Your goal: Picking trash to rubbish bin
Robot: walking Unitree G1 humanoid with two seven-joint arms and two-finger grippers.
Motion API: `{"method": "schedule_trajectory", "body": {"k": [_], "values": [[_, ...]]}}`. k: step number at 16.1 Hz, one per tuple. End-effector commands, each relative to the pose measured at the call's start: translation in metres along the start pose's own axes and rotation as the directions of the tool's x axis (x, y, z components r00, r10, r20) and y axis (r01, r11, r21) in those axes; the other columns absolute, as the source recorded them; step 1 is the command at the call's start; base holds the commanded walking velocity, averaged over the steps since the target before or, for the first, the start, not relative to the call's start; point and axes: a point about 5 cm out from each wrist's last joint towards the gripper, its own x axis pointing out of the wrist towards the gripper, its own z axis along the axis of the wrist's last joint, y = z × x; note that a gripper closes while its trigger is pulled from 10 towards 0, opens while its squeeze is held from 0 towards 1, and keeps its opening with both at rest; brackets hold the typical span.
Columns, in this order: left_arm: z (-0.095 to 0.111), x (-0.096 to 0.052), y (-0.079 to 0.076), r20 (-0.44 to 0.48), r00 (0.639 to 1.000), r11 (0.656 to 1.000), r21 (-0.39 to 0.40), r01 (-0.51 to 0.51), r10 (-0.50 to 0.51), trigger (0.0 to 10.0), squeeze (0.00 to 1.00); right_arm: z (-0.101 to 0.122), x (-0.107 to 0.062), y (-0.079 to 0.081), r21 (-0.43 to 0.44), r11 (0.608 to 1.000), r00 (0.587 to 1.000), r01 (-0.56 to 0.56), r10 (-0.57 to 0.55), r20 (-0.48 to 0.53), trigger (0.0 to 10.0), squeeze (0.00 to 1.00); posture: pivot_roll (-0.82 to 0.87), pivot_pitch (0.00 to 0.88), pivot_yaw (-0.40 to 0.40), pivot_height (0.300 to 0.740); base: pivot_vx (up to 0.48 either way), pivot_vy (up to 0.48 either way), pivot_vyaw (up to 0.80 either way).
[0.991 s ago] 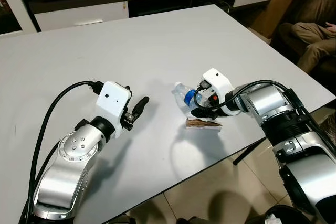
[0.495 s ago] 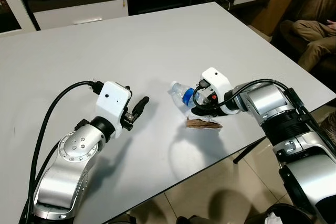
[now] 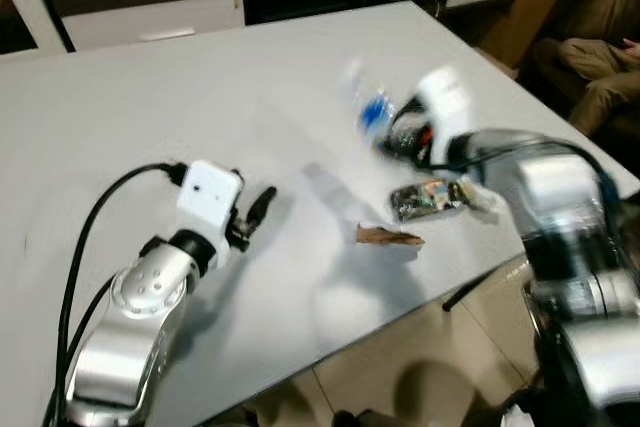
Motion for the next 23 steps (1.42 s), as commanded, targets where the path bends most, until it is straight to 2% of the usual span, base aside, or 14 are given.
{"method": "schedule_trajectory", "body": {"k": [1,2,4,6,8,10,13,15,18,23], "values": [[0.002,-0.002,-0.001,0.021,1.000,1.000,-0.016,-0.015,0.016,10.0,0.00,0.005,-0.014,0.001,0.036,0.997,0.992,0.072,-0.075,0.101,10.0,0.00,0.01,0.092,-0.073,0.740,0.000,0.000,0.00],[0.001,-0.001,-0.005,0.022,1.000,1.000,-0.017,-0.003,0.004,10.0,0.00,-0.002,-0.024,0.008,0.076,0.991,0.984,0.114,-0.123,0.132,10.0,0.00,0.00,0.091,-0.064,0.740,0.000,0.000,0.00],[-0.002,0.002,-0.010,0.019,1.000,1.000,-0.011,0.020,-0.020,10.0,0.00,-0.021,-0.044,0.020,0.068,0.965,0.953,0.253,-0.261,0.157,10.0,0.00,-0.02,0.085,-0.050,0.740,0.000,0.000,-0.39],[-0.002,0.002,-0.013,0.034,0.999,1.000,-0.010,0.028,-0.027,10.0,0.00,-0.033,-0.061,0.028,0.052,0.940,0.921,0.337,-0.341,0.189,10.0,0.00,-0.04,0.075,-0.039,0.740,0.000,0.000,-0.79],[-0.006,0.001,-0.013,0.022,0.999,0.999,-0.017,0.031,-0.031,10.0,0.00,-0.038,-0.074,0.035,0.011,0.926,0.902,0.378,-0.371,0.220,10.0,0.00,-0.04,0.062,-0.034,0.740,0.000,0.000,-0.80],[-0.008,0.002,-0.009,0.018,1.000,1.000,-0.007,0.019,-0.019,10.0,0.00,-0.050,-0.086,0.037,0.011,0.917,0.902,0.398,-0.394,0.175,10.0,0.00,-0.05,0.046,-0.035,0.740,0.000,0.000,-0.80],[-0.009,0.002,-0.006,0.025,1.000,1.000,0.002,0.005,-0.005,10.0,0.00,-0.070,-0.092,0.041,-0.013,0.919,0.913,0.395,-0.391,0.115,10.0,0.00,-0.04,0.043,-0.041,0.740,0.000,0.000,-0.80],[-0.014,-0.006,-0.005,0.016,1.000,1.000,0.011,-0.016,0.016,10.0,0.00,-0.087,-0.095,0.045,-0.003,0.918,0.915,0.398,-0.396,0.074,10.0,0.00,-0.03,0.040,-0.043,0.740,0.000,0.000,-0.80],[-0.019,-0.011,-0.007,0.003,1.000,1.000,0.023,-0.007,0.007,10.0,0.00,-0.091,-0.097,0.047,0.026,0.907,0.904,0.420,-0.421,0.076,10.0,0.00,-0.02,0.031,-0.043,0.740,0.000,0.000,-0.80],[-0.018,-0.003,-0.004,0.015,1.000,1.000,0.012,-0.008,0.008,10.0,0.00,-0.103,-0.097,0.056,0.070,0.899,0.898,0.431,-0.435,0.058,10.0,0.00,-0.03,0.008,-0.027,0.740,0.000,0.000,-0.80]]}}
